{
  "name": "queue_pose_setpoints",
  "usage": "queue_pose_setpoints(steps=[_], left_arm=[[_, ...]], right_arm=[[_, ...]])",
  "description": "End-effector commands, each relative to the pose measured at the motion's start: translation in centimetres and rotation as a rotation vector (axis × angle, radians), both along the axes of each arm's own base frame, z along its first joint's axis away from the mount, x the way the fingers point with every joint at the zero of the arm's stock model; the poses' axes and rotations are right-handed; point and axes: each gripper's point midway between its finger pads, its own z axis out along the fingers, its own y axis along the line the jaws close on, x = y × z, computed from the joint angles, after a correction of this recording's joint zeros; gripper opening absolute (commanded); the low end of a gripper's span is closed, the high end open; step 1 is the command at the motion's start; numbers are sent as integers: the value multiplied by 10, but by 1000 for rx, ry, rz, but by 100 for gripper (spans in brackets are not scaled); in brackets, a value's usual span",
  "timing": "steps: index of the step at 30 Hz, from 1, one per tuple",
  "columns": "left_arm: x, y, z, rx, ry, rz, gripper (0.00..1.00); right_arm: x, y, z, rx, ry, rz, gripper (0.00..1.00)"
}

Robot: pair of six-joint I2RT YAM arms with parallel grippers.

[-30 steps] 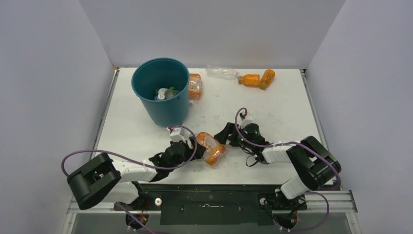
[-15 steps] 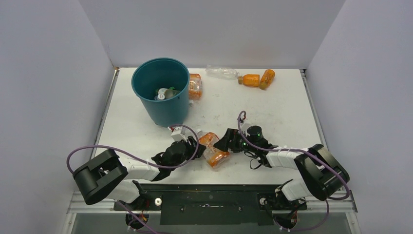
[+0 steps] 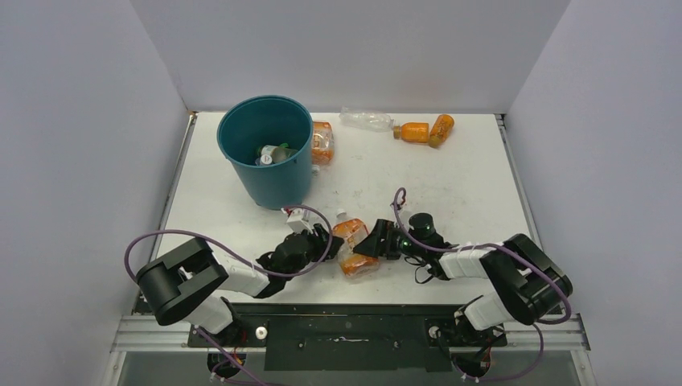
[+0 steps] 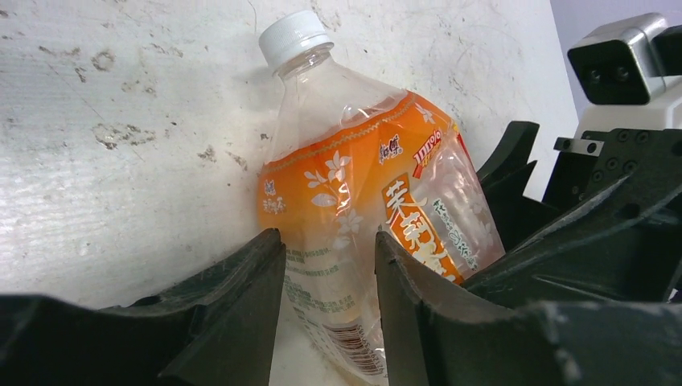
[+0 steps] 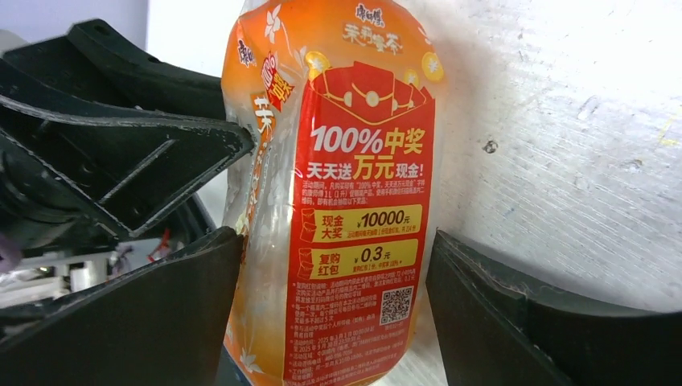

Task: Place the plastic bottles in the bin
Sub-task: Pick up the plastic bottle at the center of the board.

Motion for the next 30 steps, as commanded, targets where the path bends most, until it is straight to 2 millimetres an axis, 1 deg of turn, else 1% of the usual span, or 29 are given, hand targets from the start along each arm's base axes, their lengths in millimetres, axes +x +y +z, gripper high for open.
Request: queue_pose_setpoints(steps=[1, 4, 5, 7, 8, 10, 12, 13, 14, 15, 16, 17, 21, 22, 23, 25, 27, 30], left_arm=[[-8, -7, -3, 11, -25, -54, 42], [-11, -9, 1, -9, -43, -65, 41], [-12, -10, 3, -16, -48, -68, 41], [-13, -9, 9, -31, -63, -72, 42], [-14, -8, 13, -33, -68, -73, 45], [-14, -7, 25, -46, -88, -77, 59], [-15, -4, 37, -41, -103, -76, 76], [-16, -1, 41, -29, -99, -72, 82], [-16, 1, 49, -30, -110, -70, 86], [-16, 4, 57, -29, -121, -65, 91], [-17, 7, 66, -36, -133, -58, 98], [-17, 10, 75, -41, -140, -49, 96], [-19, 24, 114, -79, -190, -13, 96], [-19, 28, 124, -88, -201, -2, 96], [-20, 32, 135, -97, -214, 7, 96], [-21, 40, 158, -112, -242, 15, 96], [-24, 45, 187, -141, -281, 7, 96], [-30, 44, 228, -205, -329, -51, 96]], right_arm=[[-6, 22, 27, 199, -28, 41, 76], [-7, 28, 40, 295, -43, 34, 59], [-8, 27, 39, 304, -35, 26, 52], [-8, 26, 44, 328, -56, 18, 43], [-9, 26, 46, 330, -67, 16, 39], [-8, 23, 50, 319, -101, 8, 33], [-6, 18, 50, 271, -138, 2, 29], [-5, 16, 50, 241, -161, -2, 28], [-4, 13, 51, 210, -188, -4, 26], [-2, 11, 56, 188, -223, -8, 24], [0, 8, 58, 159, -250, -10, 24], [1, 6, 61, 134, -277, -11, 23], [3, -6, 78, 42, -404, -19, 20], [3, -9, 85, 22, -448, -21, 20], [1, -12, 98, 16, -510, -27, 20], [-4, -17, 117, -8, -615, -26, 20], [-10, -22, 134, -30, -725, -30, 20], [-23, -23, 155, -7, -825, -22, 20]])
